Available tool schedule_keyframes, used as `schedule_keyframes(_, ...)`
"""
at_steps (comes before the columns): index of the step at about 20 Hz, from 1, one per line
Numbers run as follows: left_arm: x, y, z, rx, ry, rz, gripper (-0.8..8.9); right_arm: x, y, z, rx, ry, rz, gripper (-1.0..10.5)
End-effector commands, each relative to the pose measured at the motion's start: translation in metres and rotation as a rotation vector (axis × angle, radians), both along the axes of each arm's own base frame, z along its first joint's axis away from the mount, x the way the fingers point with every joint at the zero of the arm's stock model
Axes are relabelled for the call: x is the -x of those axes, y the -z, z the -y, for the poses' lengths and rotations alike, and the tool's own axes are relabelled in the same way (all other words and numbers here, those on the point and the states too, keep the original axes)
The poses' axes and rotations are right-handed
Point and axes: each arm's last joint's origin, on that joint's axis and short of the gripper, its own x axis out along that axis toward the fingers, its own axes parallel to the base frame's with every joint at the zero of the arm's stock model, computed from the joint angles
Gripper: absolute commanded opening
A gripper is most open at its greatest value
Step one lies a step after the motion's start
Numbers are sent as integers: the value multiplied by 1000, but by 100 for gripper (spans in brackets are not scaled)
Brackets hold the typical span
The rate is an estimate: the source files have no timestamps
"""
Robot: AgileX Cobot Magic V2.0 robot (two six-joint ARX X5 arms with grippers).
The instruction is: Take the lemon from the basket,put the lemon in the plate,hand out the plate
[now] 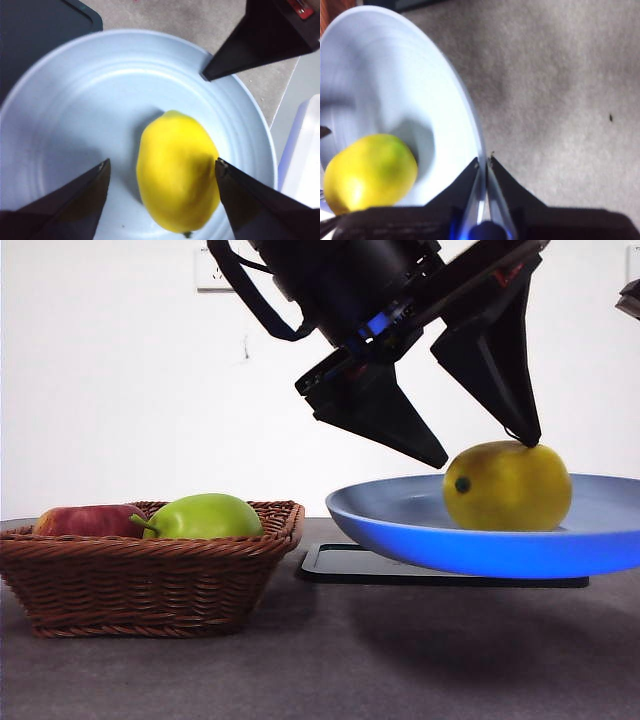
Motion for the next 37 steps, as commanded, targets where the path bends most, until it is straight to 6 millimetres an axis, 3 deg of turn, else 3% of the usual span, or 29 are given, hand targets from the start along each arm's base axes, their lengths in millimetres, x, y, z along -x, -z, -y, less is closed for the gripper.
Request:
schedule_keyframes(1,3,-11,-2,12,10,16,363,-3,-2,-1,-17,7,-3,3)
schedule_keyframes(4,10,-38,-23,33,-9,30,363,-5,-1,-1,-17,14,-13,3)
schedule_keyframes(8,22,-84,-72,88,-70,72,363,-25,-3,-3,-6,15,-37,3)
schedule_keyframes(12,42,-120,-126,121,-175,147,363,-68,-9,-6,-2,10,-15,3)
schedule_keyframes(17,70,-141,-169,142,-267,225,363,-139,-9,-4,25,50,41,3)
schedule_keyframes(22,80,-144,-181,133,-287,231,363,-197,8,-2,38,73,18,3)
schedule_keyframes(25,80,-143,-181,127,-286,228,363,-215,23,-2,41,76,-7,3)
schedule_keyframes(31,78,-144,-179,143,-291,240,363,-222,41,1,38,94,-39,15)
schedule_keyframes(37,76,-145,-179,127,-332,265,363,-224,40,1,50,66,-2,195)
